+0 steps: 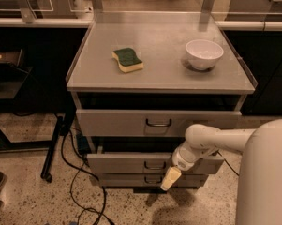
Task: Open middle drawer
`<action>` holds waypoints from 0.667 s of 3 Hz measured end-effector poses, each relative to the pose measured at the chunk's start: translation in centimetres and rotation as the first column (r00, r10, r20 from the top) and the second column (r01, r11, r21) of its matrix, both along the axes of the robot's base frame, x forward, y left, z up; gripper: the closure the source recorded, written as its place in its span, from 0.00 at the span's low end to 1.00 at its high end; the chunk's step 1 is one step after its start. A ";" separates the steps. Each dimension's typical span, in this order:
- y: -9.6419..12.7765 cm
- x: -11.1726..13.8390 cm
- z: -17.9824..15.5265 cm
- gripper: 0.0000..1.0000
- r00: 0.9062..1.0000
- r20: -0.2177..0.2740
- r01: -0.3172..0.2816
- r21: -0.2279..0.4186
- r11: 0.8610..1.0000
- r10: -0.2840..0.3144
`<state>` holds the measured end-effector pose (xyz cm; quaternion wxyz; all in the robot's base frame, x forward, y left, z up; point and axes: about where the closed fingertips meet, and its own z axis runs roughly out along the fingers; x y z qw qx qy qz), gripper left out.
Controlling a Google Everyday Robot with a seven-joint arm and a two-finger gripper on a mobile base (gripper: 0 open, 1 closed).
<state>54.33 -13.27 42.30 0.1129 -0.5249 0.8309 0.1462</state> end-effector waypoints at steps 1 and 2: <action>0.0 0.0 0.0 0.00 1.000 0.000 0.000 0.000 1.000 0.000; -2.5 -4.7 1.4 0.00 0.998 -0.045 0.033 -0.016 0.999 -0.034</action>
Offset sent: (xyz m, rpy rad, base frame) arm -0.1714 -0.0932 0.0569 -0.0565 0.1581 -0.1258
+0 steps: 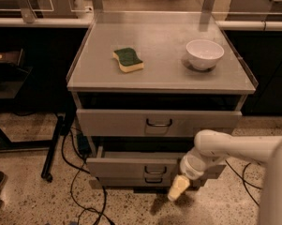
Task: Open middle drawer
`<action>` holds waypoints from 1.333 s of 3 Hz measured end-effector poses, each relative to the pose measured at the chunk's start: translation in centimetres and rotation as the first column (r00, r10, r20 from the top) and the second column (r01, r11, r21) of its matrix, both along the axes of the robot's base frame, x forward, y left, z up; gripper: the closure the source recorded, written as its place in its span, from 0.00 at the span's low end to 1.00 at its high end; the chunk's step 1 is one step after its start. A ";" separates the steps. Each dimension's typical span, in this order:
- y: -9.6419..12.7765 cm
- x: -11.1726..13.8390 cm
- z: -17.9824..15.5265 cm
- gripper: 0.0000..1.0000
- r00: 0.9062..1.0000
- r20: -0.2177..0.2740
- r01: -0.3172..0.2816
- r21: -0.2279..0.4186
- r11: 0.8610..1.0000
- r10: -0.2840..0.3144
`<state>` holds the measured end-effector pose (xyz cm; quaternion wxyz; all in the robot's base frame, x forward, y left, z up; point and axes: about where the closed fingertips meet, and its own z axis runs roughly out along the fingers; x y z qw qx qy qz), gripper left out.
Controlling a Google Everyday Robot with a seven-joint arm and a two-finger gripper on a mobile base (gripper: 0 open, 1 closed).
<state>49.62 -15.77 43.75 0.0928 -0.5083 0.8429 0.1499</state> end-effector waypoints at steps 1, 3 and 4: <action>-3.5 -6.9 2.2 0.00 0.997 -0.063 0.046 -0.023 0.999 -0.047; -2.4 -4.2 2.9 0.00 0.999 -0.021 0.037 -0.006 0.999 -0.037; -1.3 -0.9 2.9 0.00 0.999 0.013 0.032 -0.011 0.999 -0.032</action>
Offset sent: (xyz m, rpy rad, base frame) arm -0.0563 -0.0288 0.0186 -0.0152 0.0538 -0.0400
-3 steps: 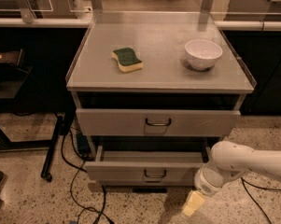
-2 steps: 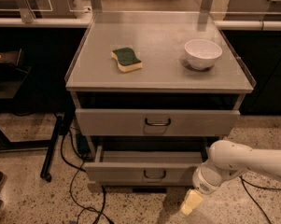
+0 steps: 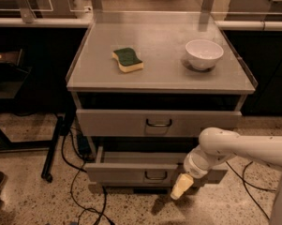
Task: Open middle drawer
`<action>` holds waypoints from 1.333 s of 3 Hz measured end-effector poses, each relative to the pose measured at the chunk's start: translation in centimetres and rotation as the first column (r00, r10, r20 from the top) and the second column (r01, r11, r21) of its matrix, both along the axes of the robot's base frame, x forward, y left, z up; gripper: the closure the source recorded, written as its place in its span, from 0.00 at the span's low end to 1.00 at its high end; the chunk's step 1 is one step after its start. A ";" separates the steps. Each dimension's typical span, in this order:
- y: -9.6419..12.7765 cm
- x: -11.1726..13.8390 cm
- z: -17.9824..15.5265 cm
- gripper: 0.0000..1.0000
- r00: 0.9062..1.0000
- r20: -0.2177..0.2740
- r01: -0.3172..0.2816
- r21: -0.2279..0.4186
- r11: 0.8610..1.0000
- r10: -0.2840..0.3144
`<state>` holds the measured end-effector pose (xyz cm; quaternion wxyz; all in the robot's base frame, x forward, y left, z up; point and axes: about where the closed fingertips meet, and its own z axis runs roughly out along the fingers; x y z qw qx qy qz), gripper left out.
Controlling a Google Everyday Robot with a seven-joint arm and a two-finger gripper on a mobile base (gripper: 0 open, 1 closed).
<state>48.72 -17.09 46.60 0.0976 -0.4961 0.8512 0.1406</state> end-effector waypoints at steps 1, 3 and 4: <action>0.8 1.8 -2.8 0.00 1.000 -0.018 -0.009 -0.045 0.999 0.008; 0.8 0.4 -6.0 0.00 0.997 -0.083 -0.013 -0.093 0.996 0.005; 0.8 0.4 -6.0 0.00 0.997 -0.083 -0.013 -0.093 0.996 0.005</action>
Offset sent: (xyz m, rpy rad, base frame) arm 0.0222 0.0161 -0.0737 -0.1191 0.0737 0.0190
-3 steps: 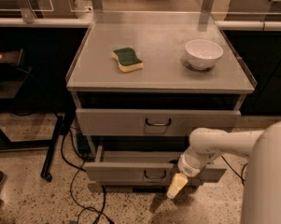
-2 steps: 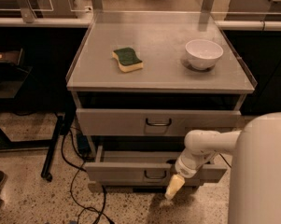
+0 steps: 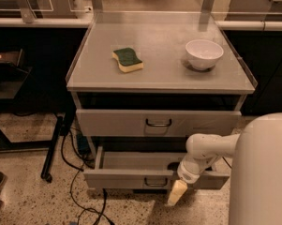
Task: Open middle drawer
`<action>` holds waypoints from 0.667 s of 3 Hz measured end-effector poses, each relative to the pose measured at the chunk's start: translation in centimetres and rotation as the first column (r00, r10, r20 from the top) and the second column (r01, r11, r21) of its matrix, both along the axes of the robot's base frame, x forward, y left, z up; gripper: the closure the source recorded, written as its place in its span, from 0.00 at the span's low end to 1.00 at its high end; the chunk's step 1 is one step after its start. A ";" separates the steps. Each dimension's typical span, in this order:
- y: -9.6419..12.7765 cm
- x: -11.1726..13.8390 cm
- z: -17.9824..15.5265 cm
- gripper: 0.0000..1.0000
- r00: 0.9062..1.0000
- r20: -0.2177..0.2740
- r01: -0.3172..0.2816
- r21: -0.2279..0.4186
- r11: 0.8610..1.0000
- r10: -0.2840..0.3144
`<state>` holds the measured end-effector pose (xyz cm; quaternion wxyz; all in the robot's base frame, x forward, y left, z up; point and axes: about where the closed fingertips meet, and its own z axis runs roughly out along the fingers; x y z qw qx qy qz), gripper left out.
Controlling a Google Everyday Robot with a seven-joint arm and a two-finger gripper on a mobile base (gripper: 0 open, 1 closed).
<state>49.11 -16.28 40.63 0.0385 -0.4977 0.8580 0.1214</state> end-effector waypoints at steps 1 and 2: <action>-2.6 -3.6 1.0 0.00 0.999 -0.032 0.042 -0.022 0.999 -0.043; -3.4 -4.7 1.5 0.00 0.997 -0.042 0.056 -0.029 0.998 -0.057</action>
Offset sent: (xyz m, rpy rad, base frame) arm -0.1758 -0.1336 0.0673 -0.1081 0.1540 -0.2008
